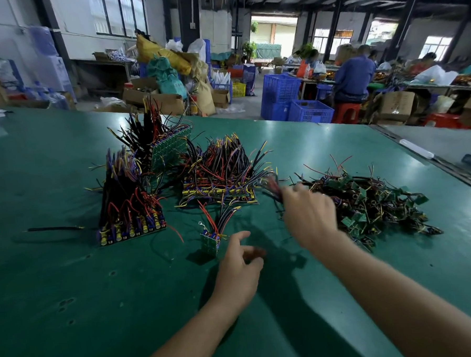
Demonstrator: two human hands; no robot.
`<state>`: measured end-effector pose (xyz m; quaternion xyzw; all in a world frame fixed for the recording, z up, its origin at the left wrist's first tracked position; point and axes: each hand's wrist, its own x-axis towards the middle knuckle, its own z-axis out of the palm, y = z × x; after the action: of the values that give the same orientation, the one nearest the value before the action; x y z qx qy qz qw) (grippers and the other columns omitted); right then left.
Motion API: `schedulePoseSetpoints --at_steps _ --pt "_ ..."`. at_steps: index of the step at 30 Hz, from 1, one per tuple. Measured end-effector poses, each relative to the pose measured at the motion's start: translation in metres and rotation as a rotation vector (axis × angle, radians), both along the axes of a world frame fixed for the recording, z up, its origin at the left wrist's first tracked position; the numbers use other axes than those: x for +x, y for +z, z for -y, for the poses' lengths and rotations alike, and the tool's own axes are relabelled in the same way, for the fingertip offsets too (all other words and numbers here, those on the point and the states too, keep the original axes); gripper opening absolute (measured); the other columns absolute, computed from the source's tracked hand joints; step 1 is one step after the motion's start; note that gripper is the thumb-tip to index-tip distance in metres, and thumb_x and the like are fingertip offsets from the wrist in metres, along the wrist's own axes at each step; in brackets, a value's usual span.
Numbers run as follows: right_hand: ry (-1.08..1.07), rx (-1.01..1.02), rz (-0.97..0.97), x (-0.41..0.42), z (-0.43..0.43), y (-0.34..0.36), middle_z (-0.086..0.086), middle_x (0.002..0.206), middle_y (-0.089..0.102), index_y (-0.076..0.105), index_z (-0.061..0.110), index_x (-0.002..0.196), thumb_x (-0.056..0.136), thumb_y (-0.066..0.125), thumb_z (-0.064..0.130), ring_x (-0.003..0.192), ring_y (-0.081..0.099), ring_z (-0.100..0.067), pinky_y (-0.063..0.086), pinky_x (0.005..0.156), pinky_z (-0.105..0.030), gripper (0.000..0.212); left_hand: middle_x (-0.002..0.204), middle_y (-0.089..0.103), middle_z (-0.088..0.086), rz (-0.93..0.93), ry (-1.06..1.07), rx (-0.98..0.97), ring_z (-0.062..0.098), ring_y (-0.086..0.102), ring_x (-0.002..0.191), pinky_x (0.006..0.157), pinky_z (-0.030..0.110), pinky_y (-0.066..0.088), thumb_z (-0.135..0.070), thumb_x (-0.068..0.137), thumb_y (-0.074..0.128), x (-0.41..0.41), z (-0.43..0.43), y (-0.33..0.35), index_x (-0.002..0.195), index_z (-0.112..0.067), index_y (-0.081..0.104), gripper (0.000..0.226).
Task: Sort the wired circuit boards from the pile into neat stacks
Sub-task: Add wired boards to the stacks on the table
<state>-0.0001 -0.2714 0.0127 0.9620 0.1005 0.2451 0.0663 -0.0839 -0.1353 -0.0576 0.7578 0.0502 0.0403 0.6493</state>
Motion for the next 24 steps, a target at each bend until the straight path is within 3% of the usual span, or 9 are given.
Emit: schedulePoseSetpoints --at_steps 2,5,11,14,16,18,19,21,24 --pt "0.028 -0.128 -0.01 -0.005 -0.01 -0.027 -0.005 0.112 0.059 0.042 0.016 0.133 0.092 0.051 0.011 0.086 0.07 -0.028 0.039 0.069 -0.033 0.042 0.095 0.069 -0.005 0.012 0.004 0.011 0.003 0.06 0.087 0.069 0.007 0.04 -0.001 0.088 0.058 -0.001 -0.001 0.001 0.117 -0.032 0.046 0.044" --pt "-0.027 -0.204 -0.038 0.004 -0.005 -0.032 -0.006 0.117 0.055 0.034 0.015 0.14 0.097 0.045 0.012 0.088 0.069 -0.027 0.036 0.069 -0.033 0.045 0.095 0.07 -0.005 0.019 0.002 0.007 -0.004 0.06 0.081 0.065 0.002 0.038 -0.001 0.089 0.056 -0.003 -0.001 0.003 0.116 -0.032 0.045 0.043" --pt "-0.117 -0.072 0.041 0.022 0.013 0.011 -0.006 0.117 0.058 0.032 0.022 0.146 0.093 0.052 0.014 0.08 0.069 -0.03 0.035 0.066 -0.034 0.056 0.096 0.069 -0.006 0.009 -0.022 0.004 0.001 0.059 0.081 0.065 0.008 0.041 -0.002 0.089 0.055 -0.004 0.0 0.004 0.118 -0.031 0.044 0.043" --pt "-0.154 -0.017 0.099 0.034 0.021 0.031 -0.008 0.115 0.059 0.036 0.022 0.145 0.092 0.051 0.011 0.08 0.067 -0.031 0.041 0.074 -0.036 0.056 0.096 0.069 -0.006 0.009 -0.027 0.0 0.003 0.059 0.086 0.07 0.012 0.042 -0.003 0.09 0.054 -0.004 0.001 0.004 0.119 -0.032 0.044 0.043" --pt "-0.219 -0.057 0.035 0.042 0.023 0.034 -0.007 0.116 0.058 0.035 0.022 0.146 0.093 0.05 0.013 0.089 0.066 -0.031 0.042 0.083 -0.039 0.056 0.097 0.068 -0.007 0.007 -0.026 -0.006 0.006 0.059 0.085 0.068 0.015 0.042 -0.003 0.091 0.054 -0.005 0.001 0.004 0.119 -0.033 0.044 0.042" --pt "-0.275 -0.18 -0.114 0.046 0.025 0.028 -0.006 0.124 0.058 0.038 0.021 0.146 0.097 0.047 0.031 0.109 0.06 -0.032 0.038 0.1 -0.047 0.05 0.097 0.068 -0.006 0.012 -0.02 -0.001 0.007 0.058 0.083 0.064 0.012 0.042 -0.004 0.091 0.054 -0.005 0.0 0.004 0.119 -0.033 0.044 0.041" --pt "-0.303 -0.264 -0.206 0.047 0.025 0.02 -0.008 0.131 0.056 0.041 0.019 0.144 0.096 0.044 0.05 0.121 0.054 -0.033 0.03 0.108 -0.054 0.057 0.096 0.069 -0.006 0.015 -0.015 0.005 0.006 0.058 0.083 0.063 0.008 0.042 -0.004 0.091 0.055 -0.004 0.0 0.003 0.119 -0.032 0.044 0.041" --pt "-0.379 -0.463 -0.337 0.047 0.022 0.004 -0.013 0.144 0.047 0.035 0.012 0.147 0.082 0.031 0.083 0.135 0.039 -0.038 0.011 0.111 -0.066 0.097 0.095 0.069 -0.005 0.02 -0.003 0.015 0.004 0.059 0.084 0.062 0.004 0.04 -0.002 0.09 0.056 -0.003 0.0 0.004 0.119 -0.03 0.045 0.042" --pt "-0.434 -0.618 -0.258 0.047 0.01 -0.017 -0.019 0.158 0.026 0.019 0.009 0.154 0.082 0.014 0.085 0.145 0.014 -0.049 -0.005 0.107 -0.074 0.105 0.095 0.069 -0.004 0.016 0.004 0.012 -0.001 0.058 0.077 0.061 0.004 0.039 -0.001 0.089 0.055 -0.003 -0.001 0.004 0.119 -0.029 0.045 0.042"
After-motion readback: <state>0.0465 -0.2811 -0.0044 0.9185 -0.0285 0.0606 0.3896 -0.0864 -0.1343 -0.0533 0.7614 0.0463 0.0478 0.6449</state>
